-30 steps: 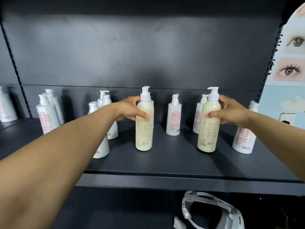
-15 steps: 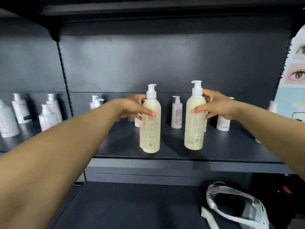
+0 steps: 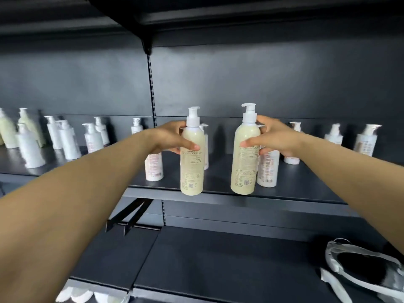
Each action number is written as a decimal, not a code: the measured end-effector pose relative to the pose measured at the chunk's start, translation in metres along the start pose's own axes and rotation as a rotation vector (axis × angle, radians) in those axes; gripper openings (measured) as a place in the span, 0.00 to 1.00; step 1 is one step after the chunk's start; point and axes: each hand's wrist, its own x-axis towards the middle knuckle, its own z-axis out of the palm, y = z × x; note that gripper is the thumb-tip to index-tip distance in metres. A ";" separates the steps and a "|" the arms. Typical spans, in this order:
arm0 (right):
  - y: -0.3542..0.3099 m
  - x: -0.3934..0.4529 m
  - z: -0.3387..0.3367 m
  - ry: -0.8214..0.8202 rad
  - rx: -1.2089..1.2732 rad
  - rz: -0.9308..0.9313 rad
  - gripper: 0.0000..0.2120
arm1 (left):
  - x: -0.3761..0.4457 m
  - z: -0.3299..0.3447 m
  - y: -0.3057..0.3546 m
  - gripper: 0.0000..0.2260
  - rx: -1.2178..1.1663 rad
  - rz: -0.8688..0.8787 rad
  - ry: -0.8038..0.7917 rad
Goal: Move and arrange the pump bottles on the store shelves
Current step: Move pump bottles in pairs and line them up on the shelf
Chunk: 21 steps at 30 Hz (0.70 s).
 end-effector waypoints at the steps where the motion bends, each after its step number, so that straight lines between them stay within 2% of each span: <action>1: -0.005 0.007 0.011 -0.012 -0.003 -0.006 0.27 | -0.002 -0.011 -0.008 0.20 0.003 -0.005 0.019; 8: -0.044 0.070 0.079 -0.088 0.007 -0.041 0.32 | -0.003 -0.082 -0.053 0.22 0.013 -0.031 0.087; 16: -0.094 0.135 0.162 -0.169 0.016 -0.103 0.28 | -0.012 -0.165 -0.100 0.15 0.010 -0.053 0.083; 21: -0.122 0.162 0.220 -0.216 0.036 -0.108 0.26 | -0.027 -0.221 -0.141 0.16 0.018 -0.078 0.129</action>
